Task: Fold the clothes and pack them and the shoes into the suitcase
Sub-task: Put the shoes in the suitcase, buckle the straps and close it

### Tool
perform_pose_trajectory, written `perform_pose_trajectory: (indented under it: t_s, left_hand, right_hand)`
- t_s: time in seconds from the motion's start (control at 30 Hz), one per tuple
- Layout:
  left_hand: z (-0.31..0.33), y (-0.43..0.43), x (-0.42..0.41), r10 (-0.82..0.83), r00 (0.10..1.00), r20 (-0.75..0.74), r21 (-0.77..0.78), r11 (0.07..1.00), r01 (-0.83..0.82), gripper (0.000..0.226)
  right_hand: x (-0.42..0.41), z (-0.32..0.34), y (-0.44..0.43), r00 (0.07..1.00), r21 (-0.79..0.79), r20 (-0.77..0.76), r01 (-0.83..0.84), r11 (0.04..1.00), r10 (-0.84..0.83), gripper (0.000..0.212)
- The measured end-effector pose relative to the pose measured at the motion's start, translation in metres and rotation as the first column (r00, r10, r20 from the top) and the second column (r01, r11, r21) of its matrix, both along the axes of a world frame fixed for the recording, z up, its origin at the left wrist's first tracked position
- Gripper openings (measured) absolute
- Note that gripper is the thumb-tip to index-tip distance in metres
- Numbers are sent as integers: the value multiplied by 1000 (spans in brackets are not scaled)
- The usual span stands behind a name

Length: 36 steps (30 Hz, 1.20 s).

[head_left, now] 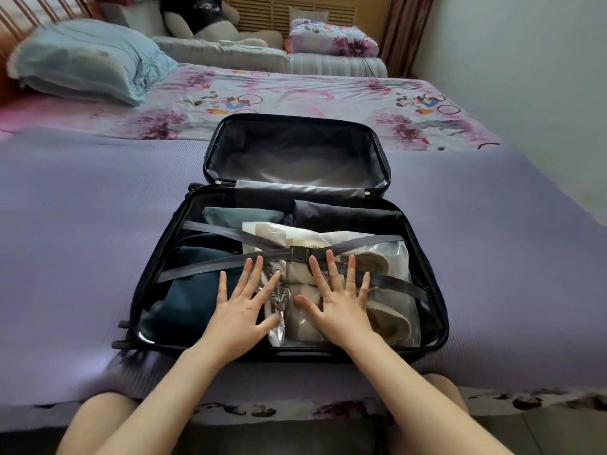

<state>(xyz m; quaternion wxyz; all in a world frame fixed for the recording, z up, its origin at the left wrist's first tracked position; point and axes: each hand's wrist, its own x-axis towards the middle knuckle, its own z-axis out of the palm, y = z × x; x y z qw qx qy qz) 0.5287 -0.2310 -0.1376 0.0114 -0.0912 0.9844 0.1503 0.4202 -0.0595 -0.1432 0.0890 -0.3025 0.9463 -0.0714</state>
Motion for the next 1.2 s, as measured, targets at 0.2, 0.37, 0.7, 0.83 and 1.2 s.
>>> perform_pose_trajectory:
  t_s: [0.2,0.37,0.7,0.83,1.2]
  left_hand:
    - [3,-8,2,-65,998,-16,183,981,67,78]
    - [7,-11,1,-59,998,1,325,944,56,108]
    - [4,-6,-1,-65,995,77,72,996,59,111]
    - [13,-6,-3,-60,993,104,126,991,47,118]
    - [54,4,-85,33,958,-285,95,996,-6,47]
  right_hand:
    - [-2,0,-3,997,-30,76,-14,999,16,82]
    - [0,7,0,992,-63,123,-14,998,22,82]
    - [-17,12,32,998,-4,13,66,998,-66,87]
    - [-21,16,30,995,-40,78,69,997,-66,85]
    - [-96,81,41,931,-533,223,366,763,-291,46]
